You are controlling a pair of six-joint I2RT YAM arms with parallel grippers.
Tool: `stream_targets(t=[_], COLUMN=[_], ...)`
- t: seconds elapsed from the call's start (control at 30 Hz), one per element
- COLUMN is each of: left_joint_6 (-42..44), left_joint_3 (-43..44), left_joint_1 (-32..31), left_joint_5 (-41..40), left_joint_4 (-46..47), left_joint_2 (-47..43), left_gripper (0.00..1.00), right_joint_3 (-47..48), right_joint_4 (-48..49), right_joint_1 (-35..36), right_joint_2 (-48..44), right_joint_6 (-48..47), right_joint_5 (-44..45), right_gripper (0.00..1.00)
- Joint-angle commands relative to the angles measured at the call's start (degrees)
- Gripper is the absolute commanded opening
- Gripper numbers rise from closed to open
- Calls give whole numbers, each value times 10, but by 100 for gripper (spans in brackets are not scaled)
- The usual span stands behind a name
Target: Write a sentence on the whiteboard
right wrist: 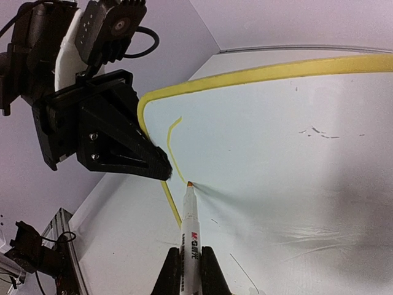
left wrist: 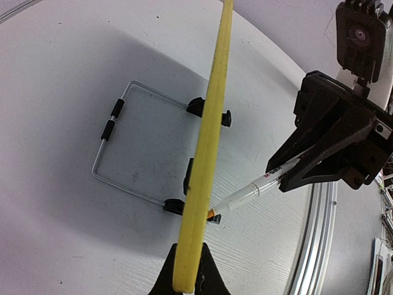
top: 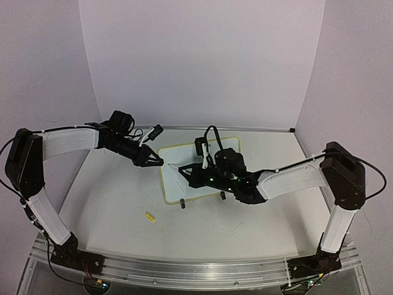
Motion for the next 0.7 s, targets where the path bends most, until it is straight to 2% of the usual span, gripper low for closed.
stream_targets(t=[0.0, 0.33, 0.67], left_joint_6=[6, 6, 7], left_joint_3=[-2, -1, -1], left_joint_1=[7, 6, 7], left_joint_5=[-57, -58, -61], left_joint_4=[-10, -12, -12], left_joint_2=[-20, -21, -23], left_gripper=[0, 0, 0], right_joint_3=[-7, -9, -38], right_joint_4=[5, 10, 36], right_joint_1=[-3, -3, -2], right_joint_2=[-30, -34, -80], right_joint_6=[0, -4, -6], right_joint_5=[38, 17, -6], right_gripper=[0, 0, 0])
